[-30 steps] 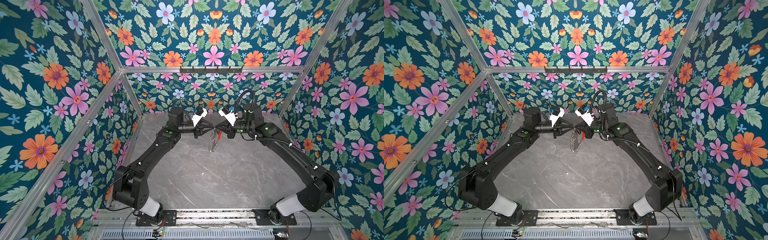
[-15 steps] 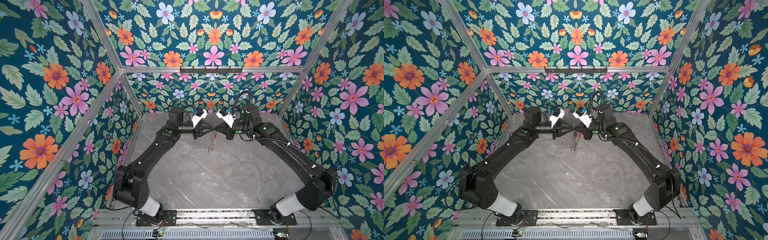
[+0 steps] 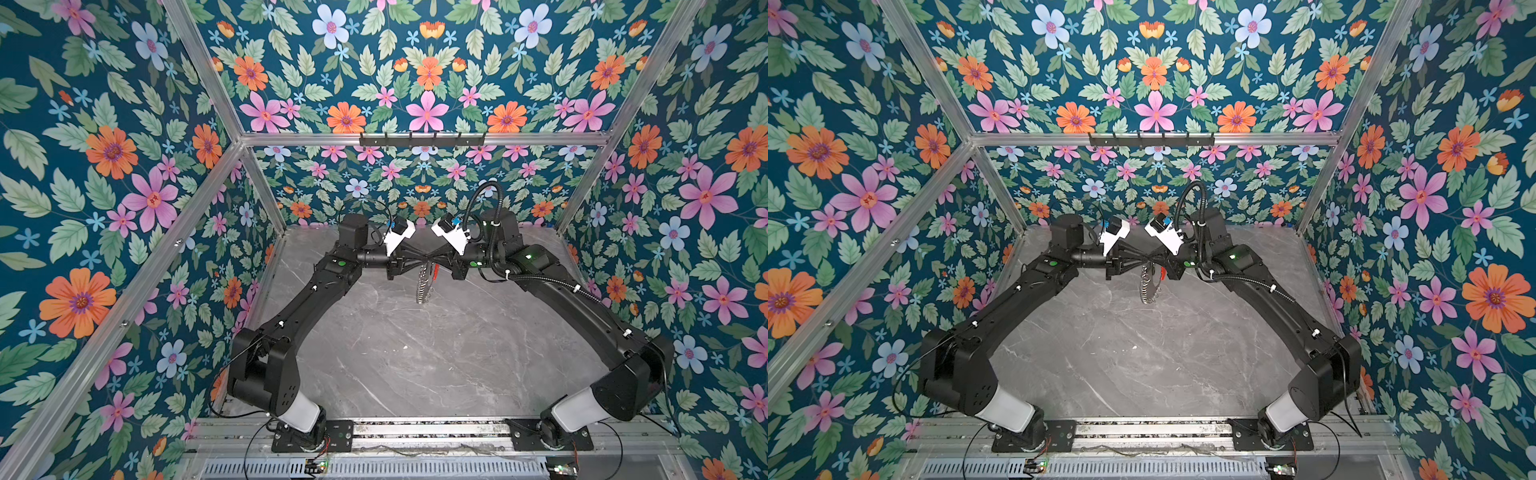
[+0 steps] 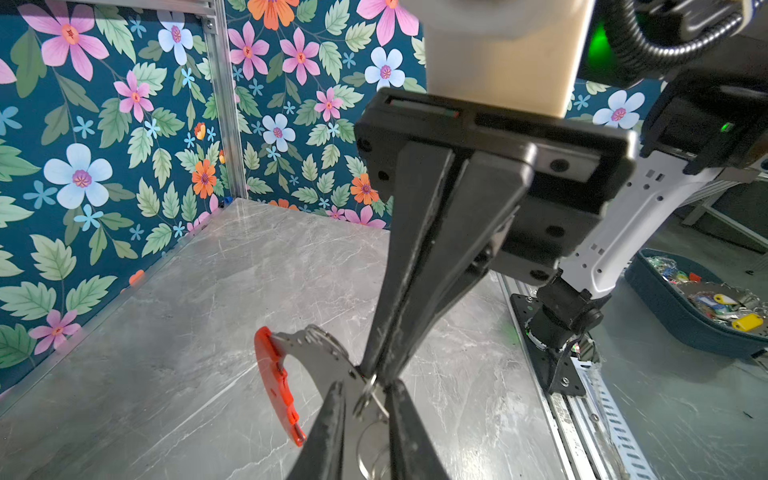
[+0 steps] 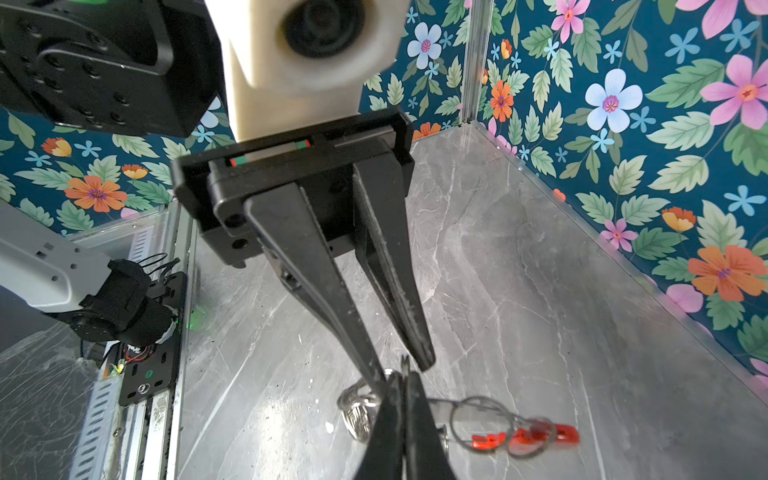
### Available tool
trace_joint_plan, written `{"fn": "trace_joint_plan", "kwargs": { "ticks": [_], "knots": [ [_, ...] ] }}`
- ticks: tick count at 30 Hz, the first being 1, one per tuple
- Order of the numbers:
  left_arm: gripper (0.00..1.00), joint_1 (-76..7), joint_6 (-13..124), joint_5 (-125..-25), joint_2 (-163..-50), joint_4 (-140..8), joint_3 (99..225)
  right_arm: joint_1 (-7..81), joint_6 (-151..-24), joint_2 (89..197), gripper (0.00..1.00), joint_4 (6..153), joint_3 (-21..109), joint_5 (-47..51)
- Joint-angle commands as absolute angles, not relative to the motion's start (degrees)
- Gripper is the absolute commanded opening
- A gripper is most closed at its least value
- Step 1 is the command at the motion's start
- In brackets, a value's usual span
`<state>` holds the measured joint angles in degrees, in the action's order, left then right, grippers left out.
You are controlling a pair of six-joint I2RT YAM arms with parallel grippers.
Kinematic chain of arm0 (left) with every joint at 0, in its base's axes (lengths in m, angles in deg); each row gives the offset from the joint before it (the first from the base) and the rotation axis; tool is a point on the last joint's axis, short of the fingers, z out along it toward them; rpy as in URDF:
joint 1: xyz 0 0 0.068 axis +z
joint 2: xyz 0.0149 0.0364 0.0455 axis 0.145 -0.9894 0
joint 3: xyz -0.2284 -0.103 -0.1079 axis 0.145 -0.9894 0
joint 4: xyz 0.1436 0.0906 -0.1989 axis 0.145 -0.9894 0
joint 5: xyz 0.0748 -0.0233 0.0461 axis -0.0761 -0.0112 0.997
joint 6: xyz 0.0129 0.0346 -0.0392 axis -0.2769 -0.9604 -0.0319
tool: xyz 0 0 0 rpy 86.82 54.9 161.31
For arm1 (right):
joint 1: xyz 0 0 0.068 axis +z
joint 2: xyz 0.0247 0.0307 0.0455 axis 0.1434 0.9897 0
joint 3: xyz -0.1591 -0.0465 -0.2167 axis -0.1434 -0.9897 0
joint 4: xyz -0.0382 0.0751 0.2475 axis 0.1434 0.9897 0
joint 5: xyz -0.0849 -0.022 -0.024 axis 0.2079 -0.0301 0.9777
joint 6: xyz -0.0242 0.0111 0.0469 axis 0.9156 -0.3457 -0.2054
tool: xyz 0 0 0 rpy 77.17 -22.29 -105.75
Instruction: Put the keys on the keyring
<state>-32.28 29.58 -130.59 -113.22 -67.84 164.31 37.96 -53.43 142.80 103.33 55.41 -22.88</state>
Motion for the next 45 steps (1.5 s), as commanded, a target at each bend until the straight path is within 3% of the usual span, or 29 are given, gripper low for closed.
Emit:
{"fn": "trace_joint_plan", "kwargs": {
  "ticks": [1,6,14,17,24,33,45],
  "knots": [
    [0.20,-32.33,29.61,-131.74,-113.26,-66.54,164.36,38.09,-54.09,142.80,0.00,100.02,55.75,-25.16],
    [0.00,-32.33,29.94,-132.90,-113.55,-65.66,164.36,38.15,-54.48,143.14,0.00,100.26,56.00,-25.88],
    [0.00,-32.29,36.86,-132.82,-112.81,-56.46,161.80,38.30,-57.55,142.17,0.00,97.84,54.55,-25.35],
    [0.00,-32.07,46.37,-130.92,-112.06,-42.69,157.54,38.30,-61.38,140.01,0.24,93.39,52.23,-22.82],
    [0.00,-31.72,63.48,-126.74,-112.43,-18.83,151.67,35.12,-71.53,133.24,0.42,81.44,44.08,-22.57],
    [0.00,-31.80,73.12,-123.89,-113.47,-7.88,150.47,30.22,-86.81,133.85,0.42,64.82,38.30,-32.63],
    [0.00,-31.98,78.41,-122.03,-114.59,-3.06,150.71,30.30,-91.58,137.79,0.43,58.61,40.33,-39.12]
  ]
}}
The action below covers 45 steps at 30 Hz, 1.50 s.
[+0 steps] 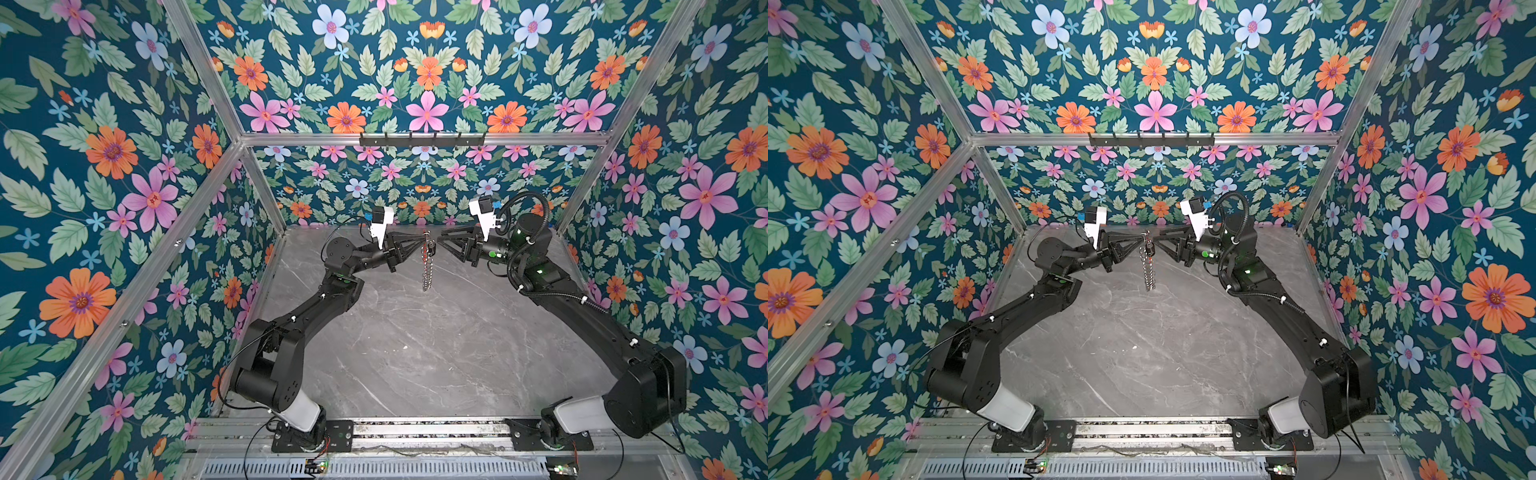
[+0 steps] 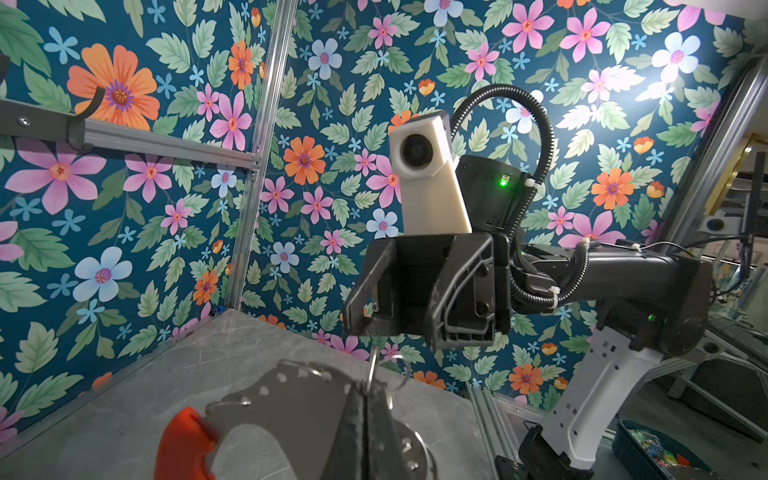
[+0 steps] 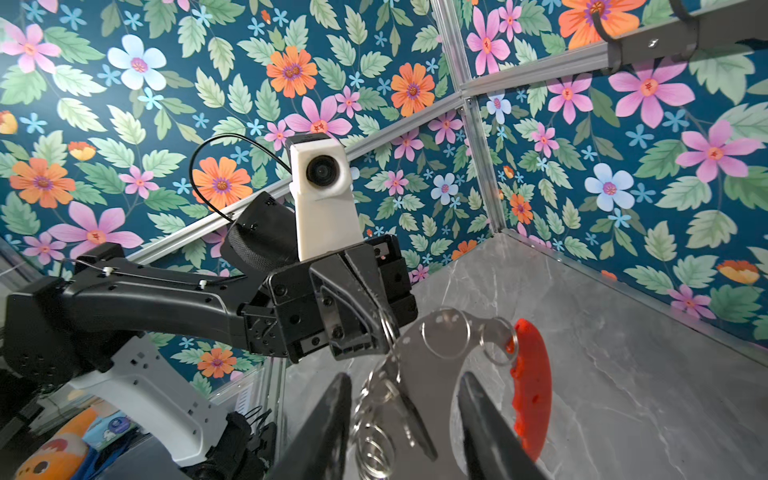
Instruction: Put the keys on the keyring
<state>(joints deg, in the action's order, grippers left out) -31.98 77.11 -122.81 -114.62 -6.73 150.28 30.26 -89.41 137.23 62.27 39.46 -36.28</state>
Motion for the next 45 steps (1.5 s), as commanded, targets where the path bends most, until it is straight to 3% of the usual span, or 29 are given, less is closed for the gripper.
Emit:
{"fn": "trace_joint_plan", "kwargs": {
  "ticks": [1,9,20,25,42,45],
  "knots": [
    [0.00,-31.98,78.60,-121.97,-114.61,-3.06,150.82,30.30,-91.69,138.16,0.43,58.64,40.57,-39.45],
    [0.00,-31.98,80.12,-121.74,-115.06,-1.90,151.93,31.00,-92.82,140.51,0.36,59.16,42.18,-41.95],
    [0.00,-31.98,82.15,-119.93,-115.44,0.89,152.06,32.15,-92.99,141.16,0.08,58.95,42.18,-42.48],
    [0.00,-31.98,82.23,-119.71,-115.44,0.92,152.30,32.13,-92.47,140.73,0.00,59.25,41.94,-42.08],
    [0.00,-33.56,83.02,-116.43,-116.43,3.68,151.76,34.52,-86.68,141.49,0.00,65.53,44.21,-38.93],
    [0.00,-33.56,82.77,-116.39,-116.11,3.77,151.39,34.50,-84.65,140.25,0.12,67.61,43.71,-37.05]
  ]
}}
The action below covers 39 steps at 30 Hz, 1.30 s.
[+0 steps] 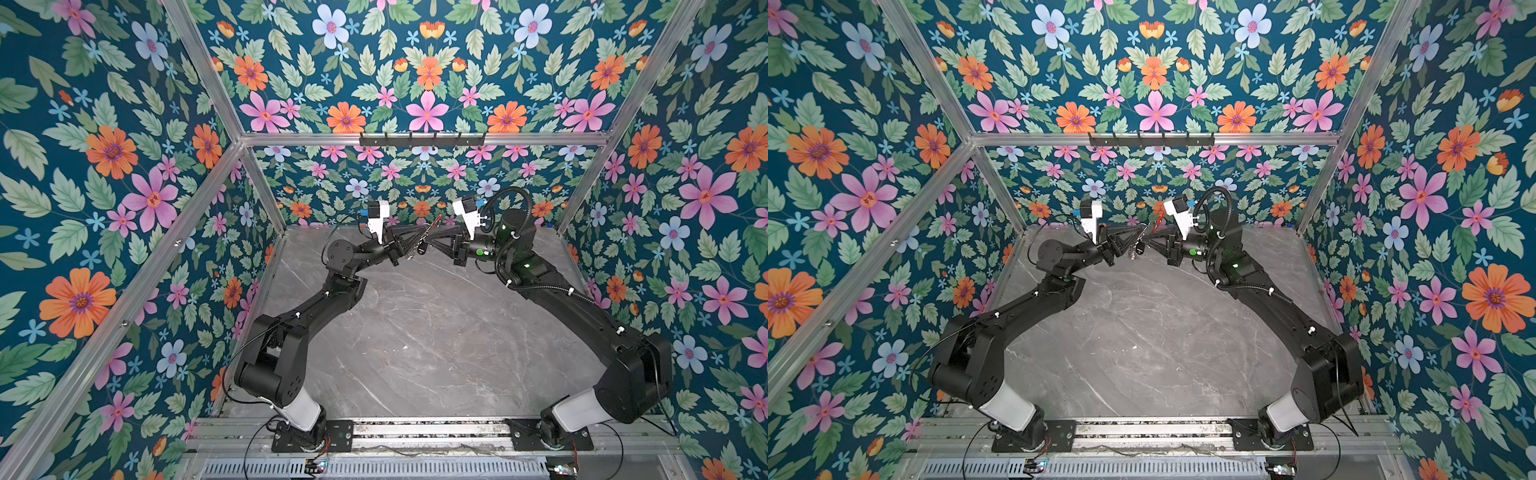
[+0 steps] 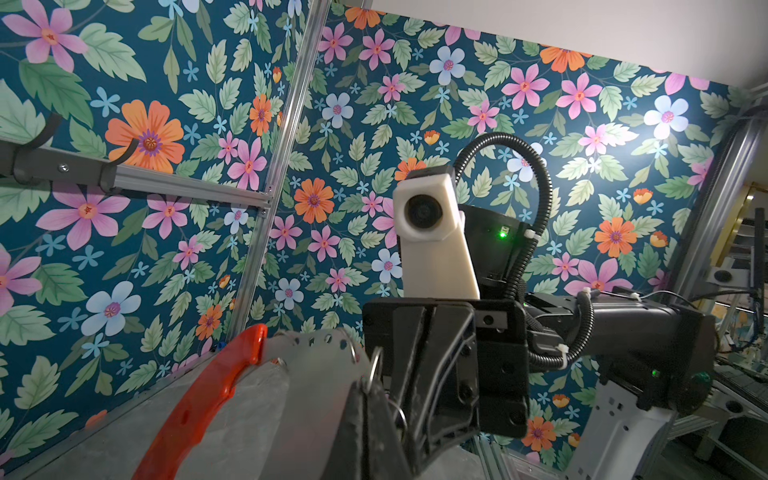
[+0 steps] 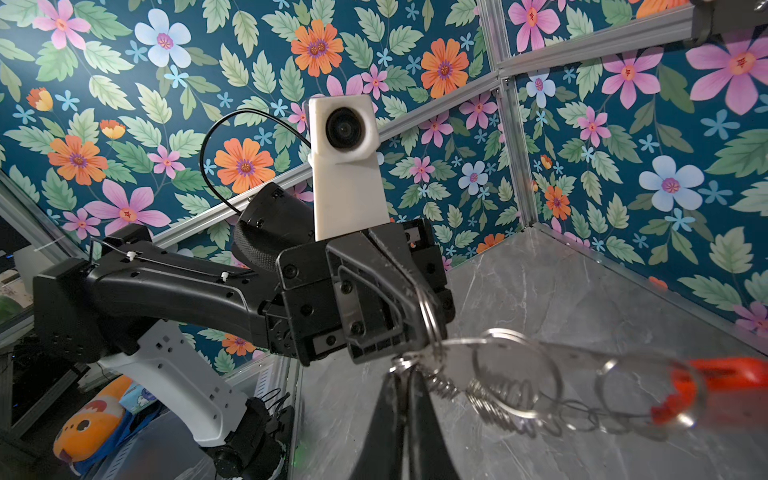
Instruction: Put the keys on the keyring
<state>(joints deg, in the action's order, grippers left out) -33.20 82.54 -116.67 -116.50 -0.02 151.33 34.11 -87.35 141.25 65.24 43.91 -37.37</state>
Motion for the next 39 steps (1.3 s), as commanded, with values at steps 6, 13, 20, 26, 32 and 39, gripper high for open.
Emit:
{"fn": "trace_joint_plan", "kwargs": {
  "ticks": [6,13,20,26,32,39],
  "knots": [
    [0.00,-33.54,82.67,-116.47,-115.89,3.86,151.25,33.68,-79.65,135.65,0.35,72.30,41.28,-32.19],
    [0.00,-33.56,83.54,-117.00,-116.18,4.72,151.09,31.52,-79.93,132.56,0.28,71.60,41.05,-31.99],
    [0.00,-33.91,84.14,-117.57,-116.23,5.20,151.26,31.47,-84.27,136.39,0.25,67.78,44.42,-35.49],
    [0.00,-34.26,84.33,-118.07,-116.47,5.18,151.46,31.53,-87.65,138.79,0.25,64.49,45.78,-37.99],
    [0.00,-34.35,84.42,-118.38,-116.70,5.20,152.01,31.53,-88.31,139.58,0.20,64.01,46.37,-38.45],
    [0.00,-34.44,84.57,-118.61,-116.99,5.20,152.50,31.49,-88.73,140.09,0.16,63.56,46.77,-38.69]
  ]
}}
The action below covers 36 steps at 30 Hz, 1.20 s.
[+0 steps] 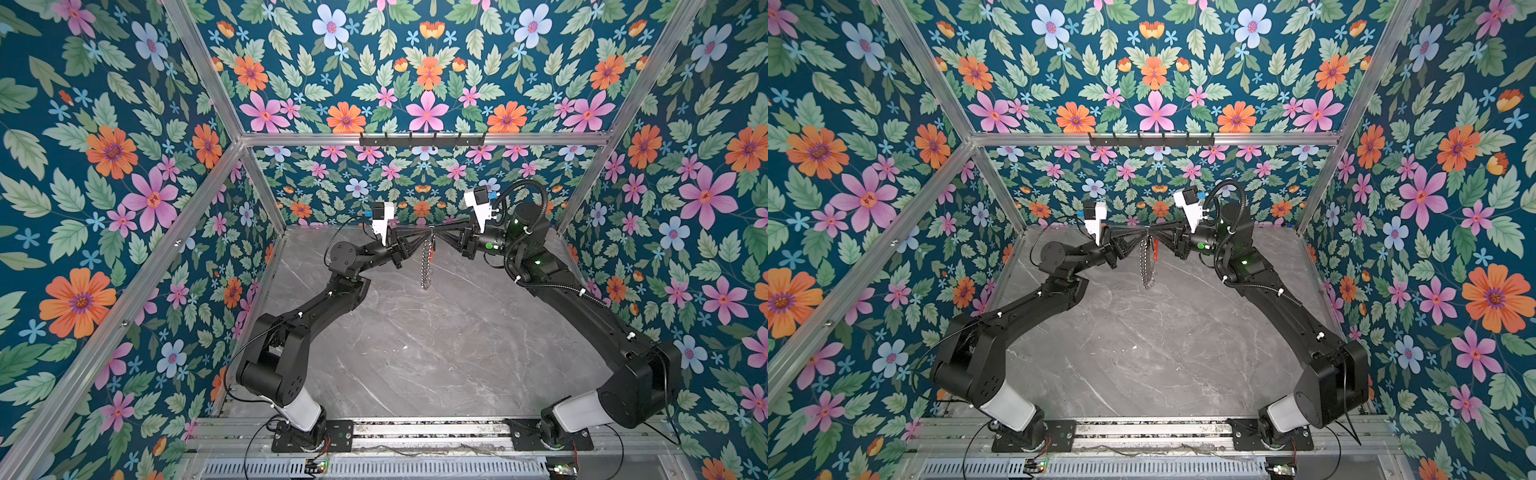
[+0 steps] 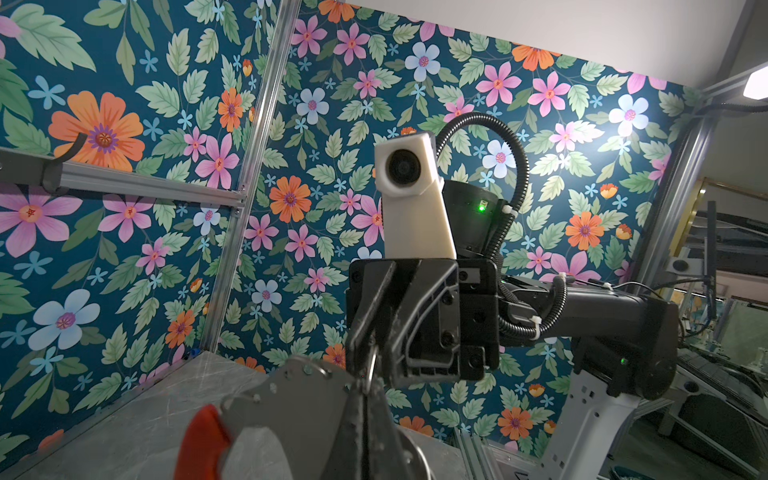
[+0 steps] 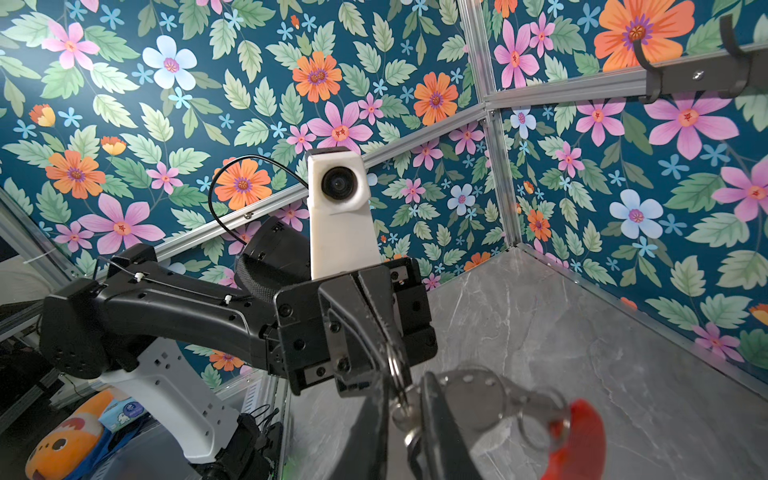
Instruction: Put the keys on the keyring
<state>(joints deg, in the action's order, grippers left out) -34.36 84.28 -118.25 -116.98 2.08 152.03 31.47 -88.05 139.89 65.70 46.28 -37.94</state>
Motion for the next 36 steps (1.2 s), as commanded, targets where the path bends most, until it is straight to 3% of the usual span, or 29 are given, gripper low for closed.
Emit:
{"fn": "trace_joint_plan", "kwargs": {
  "ticks": [1,8,15,18,21,27,33,36],
  "knots": [
    [0.00,-34.44,84.62,-118.69,-117.01,5.20,152.55,31.53,-88.86,140.21,0.16,63.41,46.83,-38.71],
    [0.00,-34.53,84.85,-118.86,-117.23,5.20,152.41,31.52,-89.56,140.69,0.00,63.04,47.37,-39.25],
    [0.00,-34.53,83.07,-119.73,-117.21,3.72,151.84,31.49,-86.78,139.85,0.00,66.29,47.47,-38.35],
    [0.20,-34.16,78.80,-121.49,-116.40,-0.78,151.54,31.48,-82.62,139.37,0.00,70.66,47.85,-37.27],
    [0.31,-33.22,68.15,-122.81,-113.08,-14.47,151.25,31.78,-74.37,138.80,0.00,79.03,48.87,-35.37],
    [0.25,-32.86,44.74,-124.85,-108.15,-46.47,156.73,33.60,-62.52,138.22,0.00,89.52,50.17,-28.94],
    [0.15,-32.86,44.86,-127.90,-110.01,-49.07,160.73,34.05,-62.31,138.13,0.00,89.32,50.00,-29.82],
    [0.16,-32.91,45.92,-128.66,-110.83,-48.15,161.29,34.33,-62.23,137.88,0.00,89.53,49.93,-30.06]
  ]
}}
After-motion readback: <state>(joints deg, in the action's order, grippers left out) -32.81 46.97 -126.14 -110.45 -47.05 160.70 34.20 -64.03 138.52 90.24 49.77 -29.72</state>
